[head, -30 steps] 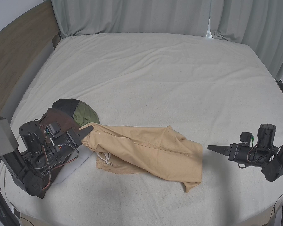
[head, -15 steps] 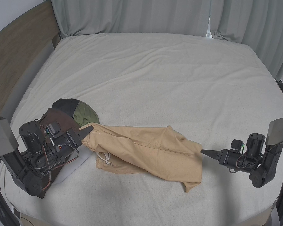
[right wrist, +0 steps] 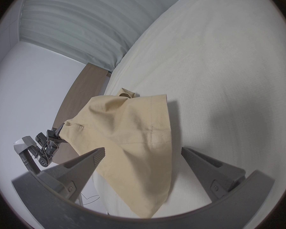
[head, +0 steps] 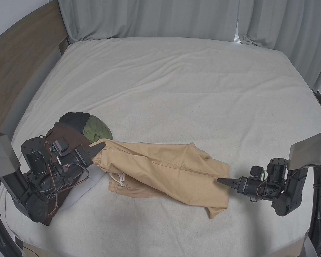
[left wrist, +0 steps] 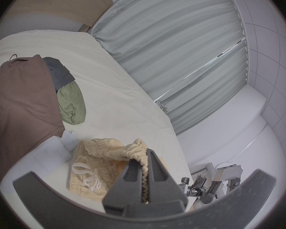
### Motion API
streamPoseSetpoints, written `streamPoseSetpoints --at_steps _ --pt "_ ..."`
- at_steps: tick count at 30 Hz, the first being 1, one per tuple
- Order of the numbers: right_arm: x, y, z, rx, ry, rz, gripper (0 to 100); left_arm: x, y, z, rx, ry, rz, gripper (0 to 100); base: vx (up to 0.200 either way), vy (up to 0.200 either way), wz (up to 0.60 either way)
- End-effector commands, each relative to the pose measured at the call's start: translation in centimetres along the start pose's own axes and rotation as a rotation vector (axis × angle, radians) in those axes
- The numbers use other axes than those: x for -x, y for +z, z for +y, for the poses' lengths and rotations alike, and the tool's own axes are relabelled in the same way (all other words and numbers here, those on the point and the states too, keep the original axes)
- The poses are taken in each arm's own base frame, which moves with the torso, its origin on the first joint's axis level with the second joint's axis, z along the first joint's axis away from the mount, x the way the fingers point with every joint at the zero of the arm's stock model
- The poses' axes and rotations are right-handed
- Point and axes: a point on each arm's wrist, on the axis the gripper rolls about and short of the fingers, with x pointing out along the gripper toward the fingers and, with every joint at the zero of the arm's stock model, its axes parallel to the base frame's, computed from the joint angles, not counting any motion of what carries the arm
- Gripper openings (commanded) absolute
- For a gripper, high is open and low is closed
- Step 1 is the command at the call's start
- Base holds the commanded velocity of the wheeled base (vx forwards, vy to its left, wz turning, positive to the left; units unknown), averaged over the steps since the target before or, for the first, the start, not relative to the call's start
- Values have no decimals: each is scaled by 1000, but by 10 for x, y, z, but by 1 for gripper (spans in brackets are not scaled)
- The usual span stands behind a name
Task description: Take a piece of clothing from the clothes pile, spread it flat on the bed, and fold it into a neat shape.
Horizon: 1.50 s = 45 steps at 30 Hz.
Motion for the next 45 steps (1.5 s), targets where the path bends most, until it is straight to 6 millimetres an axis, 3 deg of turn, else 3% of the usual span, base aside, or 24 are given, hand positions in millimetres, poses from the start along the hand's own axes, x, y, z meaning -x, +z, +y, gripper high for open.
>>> streamPoseSetpoints --at_steps 1,6,11,20,30,45 --pt "-10 -4 -7 -10 3 17 100 0 0 -1 0 -2 0 0 0 0 0" --pt "-13 -5 0 -6 22 24 100 0 -1 0 0 -2 2 0 0 0 0" --pt "-1 2 16 17 43 3 100 -1 -1 0 1 0 4 0 0 0 0" --pt "40 14 59 81 145 -22 100 -1 -1 1 1 0 2 0 0 0 0" --pt "65 7 73 88 237 43 100 -4 2 1 -2 -5 -8 0 0 0 0" --pt "39 7 51 74 234 79 100 -3 1 1 -2 -4 -5 0 0 0 0"
